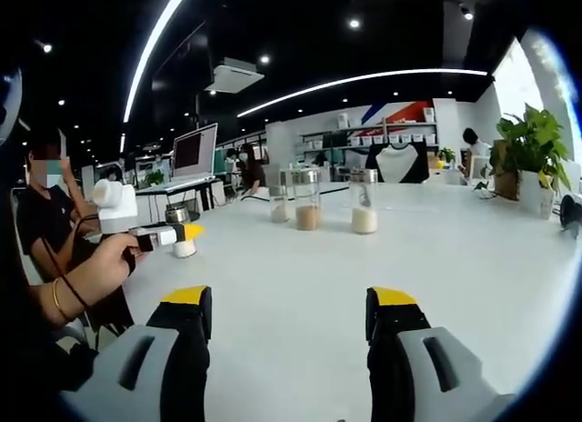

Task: Rotate the seasoning bottle until the label or dispensing opening points toward the visible target arrow and the bottle remains upright within the marked orientation range

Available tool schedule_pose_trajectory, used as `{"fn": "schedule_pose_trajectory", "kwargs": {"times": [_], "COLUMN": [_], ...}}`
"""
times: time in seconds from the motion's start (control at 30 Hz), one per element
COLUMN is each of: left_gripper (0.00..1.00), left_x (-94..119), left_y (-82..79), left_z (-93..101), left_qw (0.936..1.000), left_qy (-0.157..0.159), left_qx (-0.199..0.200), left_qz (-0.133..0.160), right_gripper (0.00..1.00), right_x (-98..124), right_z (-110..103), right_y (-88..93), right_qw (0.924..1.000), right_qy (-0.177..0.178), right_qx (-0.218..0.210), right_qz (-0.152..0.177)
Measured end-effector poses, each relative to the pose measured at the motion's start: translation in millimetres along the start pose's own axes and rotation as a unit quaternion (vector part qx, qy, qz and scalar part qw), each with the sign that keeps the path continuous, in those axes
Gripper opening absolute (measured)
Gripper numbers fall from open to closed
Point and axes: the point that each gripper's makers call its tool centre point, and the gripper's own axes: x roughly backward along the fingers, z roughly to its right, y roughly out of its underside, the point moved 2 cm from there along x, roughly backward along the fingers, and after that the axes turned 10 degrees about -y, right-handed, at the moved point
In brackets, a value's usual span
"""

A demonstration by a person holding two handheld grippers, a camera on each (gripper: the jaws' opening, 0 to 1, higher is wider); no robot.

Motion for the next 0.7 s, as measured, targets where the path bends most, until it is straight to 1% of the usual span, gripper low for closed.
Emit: {"fn": "schedule_pose_trajectory", "kwargs": {"times": [0.1,0.23,0.4,0.47,0.5,0.53,0.57,0.67,0.7], "left_gripper": [0.39,0.39,0.39,0.39,0.39,0.39,0.39,0.39,0.39], "left_x": [0.3,1.7,2.4,3.1,3.3,4.0,4.1,4.2,4.1], "left_y": [-0.2,-0.2,-0.1,-0.5,-0.9,-1.1,-1.2,-1.7,-3.1], "left_z": [0.1,0.2,2.6,3.8,3.6,4.1,4.2,5.7,7.0], "left_qw": [1.0000,0.9999,0.9989,0.9981,0.9980,0.9973,0.9971,0.9962,0.9952], "left_qy": [0.003,0.016,0.045,0.059,0.061,0.070,0.072,0.084,0.095], "left_qx": [-0.001,-0.003,-0.006,-0.002,0.000,0.009,0.010,0.005,-0.003], "left_qz": [0.004,0.003,0.008,0.014,0.016,0.020,0.020,0.023,0.025], "right_gripper": [0.69,0.69,0.68,0.68,0.68,0.68,0.68,0.68,0.68], "right_x": [-1.4,-2.4,-3.2,-3.9,-4.4,-5.2,-5.6,-6.8,-6.9], "right_z": [-1.8,-5.0,-6.4,-7.5,-8.1,-9.2,-9.8,-11.0,-10.9], "right_y": [-1.1,-2.5,-1.8,-1.5,-1.6,-2.0,-2.2,-3.3,-3.6], "right_qw": [1.0000,1.0000,1.0000,0.9999,0.9999,0.9999,0.9999,0.9999,0.9999], "right_qy": [-0.003,-0.007,-0.008,-0.010,-0.011,-0.013,-0.014,-0.015,-0.015], "right_qx": [0.001,0.004,0.004,0.004,0.004,0.003,0.003,0.006,0.006], "right_qz": [0.001,0.002,0.000,-0.001,-0.001,0.000,0.000,0.001,0.001]}}
